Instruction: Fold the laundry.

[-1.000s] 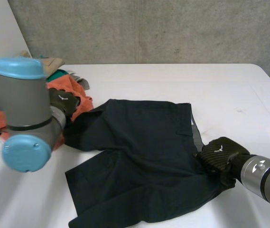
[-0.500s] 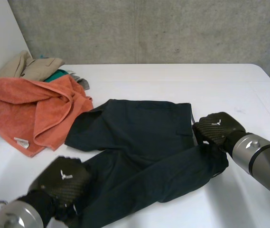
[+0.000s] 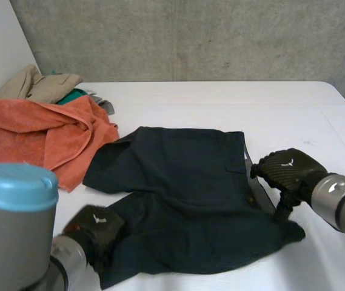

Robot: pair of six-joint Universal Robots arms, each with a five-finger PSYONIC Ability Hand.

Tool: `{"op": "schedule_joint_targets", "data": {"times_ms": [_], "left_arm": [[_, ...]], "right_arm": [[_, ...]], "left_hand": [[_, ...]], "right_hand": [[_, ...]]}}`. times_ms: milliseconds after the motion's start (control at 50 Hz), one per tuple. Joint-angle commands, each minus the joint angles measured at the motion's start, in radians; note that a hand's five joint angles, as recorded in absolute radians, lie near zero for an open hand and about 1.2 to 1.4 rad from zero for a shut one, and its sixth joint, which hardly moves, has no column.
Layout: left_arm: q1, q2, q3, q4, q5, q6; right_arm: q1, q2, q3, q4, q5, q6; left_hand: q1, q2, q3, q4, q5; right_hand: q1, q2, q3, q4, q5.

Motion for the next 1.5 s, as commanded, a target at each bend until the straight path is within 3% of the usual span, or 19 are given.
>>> {"op": "schedule_joint_targets", "data": {"times_ms": [20, 180, 300, 340, 360, 400, 460, 560, 660, 740, 820, 960, 1060, 1140, 1200, 1340, 1500], "left_arm": [[0.049, -0.022, 0.066, 0.005, -0.036, 0.042], [0.062, -0.067, 0.121, 0.005, -0.039, 0.047], [0.069, -0.068, 0.146, -0.011, -0.032, 0.038], [0.068, -0.067, 0.146, -0.021, -0.025, 0.035], [0.068, -0.065, 0.144, -0.031, -0.018, 0.032], [0.068, -0.061, 0.141, -0.045, -0.009, 0.028], [0.063, -0.039, 0.124, -0.093, 0.013, 0.033], [0.037, 0.05, 0.084, -0.209, 0.068, 0.036], [0.002, 0.16, 0.064, -0.344, 0.157, 0.064], [-0.006, 0.183, 0.076, -0.39, 0.185, 0.093], [0.028, 0.13, 0.135, -0.328, 0.157, 0.133], [0.068, 0.022, 0.441, -0.131, 0.051, 0.223], [0.075, 0.01, 0.812, 0.135, 0.031, 0.262], [0.085, 0.002, 0.993, 0.307, 0.028, 0.268], [0.083, -0.001, 1.052, 0.344, 0.016, 0.268], [0.092, -0.009, 1.017, 0.323, 0.007, 0.26], [0.095, 0.001, 0.686, 0.344, 0.01, 0.202]], "right_arm": [[-0.046, -0.067, 0.003, 0.181, -0.113, -0.176], [-0.033, -0.065, 0.098, 0.17, -0.141, -0.225], [-0.014, 0.005, 0.166, -0.006, -0.11, -0.197], [-0.012, 0.028, 0.176, -0.06, -0.09, -0.187], [-0.01, 0.046, 0.181, -0.104, -0.067, -0.178], [-0.01, 0.059, 0.182, -0.138, -0.041, -0.17], [-0.012, 0.053, 0.192, -0.151, -0.006, -0.164], [-0.018, -0.047, 0.199, -0.065, -0.009, -0.193], [-0.082, -0.13, 0.152, 0.246, -0.01, -0.379], [-0.15, -0.118, 0.109, 0.389, -0.038, -0.481], [-0.097, -0.059, 0.04, 0.324, -0.076, -0.445], [-0.003, -0.01, -0.231, 0.106, -0.032, -0.239], [0.032, -0.007, -0.539, -0.225, 0.051, 0.035], [0.039, -0.002, -0.662, -0.483, 0.124, 0.181], [0.034, 0.005, -0.703, -0.604, 0.157, 0.211], [0.029, 0.054, -0.746, -0.583, 0.146, 0.209], [0.031, 0.14, -0.603, -0.459, 0.1, 0.2]], "left_hand": [[0.258, 0.206, 0.215, 0.204, 0.237], [0.258, 0.206, 0.215, 0.204, 0.237], [0.258, 0.206, 0.215, 0.204, 0.237], [0.258, 0.206, 0.215, 0.204, 0.237], [0.258, 0.206, 0.215, 0.204, 0.237], [0.258, 0.206, 0.215, 0.204, 0.237], [0.258, 0.206, 0.215, 0.204, 0.237], [0.258, 0.206, 0.215, 0.204, 0.237], [0.258, 0.206, 0.215, 0.204, 0.237], [0.258, 0.206, 0.215, 0.204, 0.237], [0.258, 0.206, 0.215, 0.204, 0.237], [0.258, 0.206, 0.215, 0.204, 0.237], [0.258, 0.206, 0.215, 0.204, 0.237], [0.258, 0.206, 0.215, 0.204, 0.237], [0.258, 0.206, 0.215, 0.204, 0.237], [0.258, 0.206, 0.215, 0.204, 0.237], [0.258, 0.206, 0.215, 0.204, 0.237]], "right_hand": [[-0.016, -0.023, -0.02, -0.016, 0.0], [-0.083, -0.09, -0.087, -0.084, -0.068], [-0.04, -0.047, -0.044, -0.04, -0.024], [0.107, 0.099, 0.102, 0.106, 0.122], [0.453, 0.446, 0.449, 0.453, 0.469], [0.91, 0.903, 0.905, 0.909, 0.925], [0.989, 0.982, 0.984, 0.988, 1.004], [0.989, 0.982, 0.984, 0.988, 1.004], [0.989, 0.982, 0.984, 0.988, 1.004], [0.989, 0.982, 0.984, 0.988, 1.004], [0.989, 0.982, 0.984, 0.988, 1.004], [0.989, 0.982, 0.984, 0.988, 1.004], [0.989, 0.982, 0.984, 0.988, 1.004], [0.989, 0.982, 0.984, 0.988, 1.004], [0.989, 0.982, 0.984, 0.988, 1.004], [0.989, 0.982, 0.984, 0.988, 1.004], [0.989, 0.982, 0.984, 0.988, 1.004]]}}
